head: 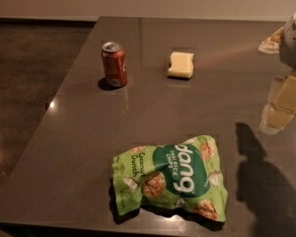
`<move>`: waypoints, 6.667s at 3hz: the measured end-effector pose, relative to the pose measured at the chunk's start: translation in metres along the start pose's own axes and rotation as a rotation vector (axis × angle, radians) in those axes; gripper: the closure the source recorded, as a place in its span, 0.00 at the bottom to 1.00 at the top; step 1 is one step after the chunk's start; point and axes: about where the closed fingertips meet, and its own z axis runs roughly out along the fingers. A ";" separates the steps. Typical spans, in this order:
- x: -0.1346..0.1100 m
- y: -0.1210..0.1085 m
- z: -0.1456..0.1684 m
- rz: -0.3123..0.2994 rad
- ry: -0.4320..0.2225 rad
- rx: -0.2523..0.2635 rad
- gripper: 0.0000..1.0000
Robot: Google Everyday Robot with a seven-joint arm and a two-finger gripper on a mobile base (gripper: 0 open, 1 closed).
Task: Pick coke can
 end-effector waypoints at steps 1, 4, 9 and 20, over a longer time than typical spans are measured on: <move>0.000 0.000 0.000 0.000 0.000 0.000 0.00; -0.085 -0.018 0.018 0.064 -0.198 -0.009 0.00; -0.265 -0.083 0.118 0.350 -0.375 0.055 0.00; -0.311 -0.131 0.084 0.383 -0.591 -0.067 1.00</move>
Offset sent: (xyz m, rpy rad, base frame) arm 0.0120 0.0245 -0.0009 0.0834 0.0262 0.0130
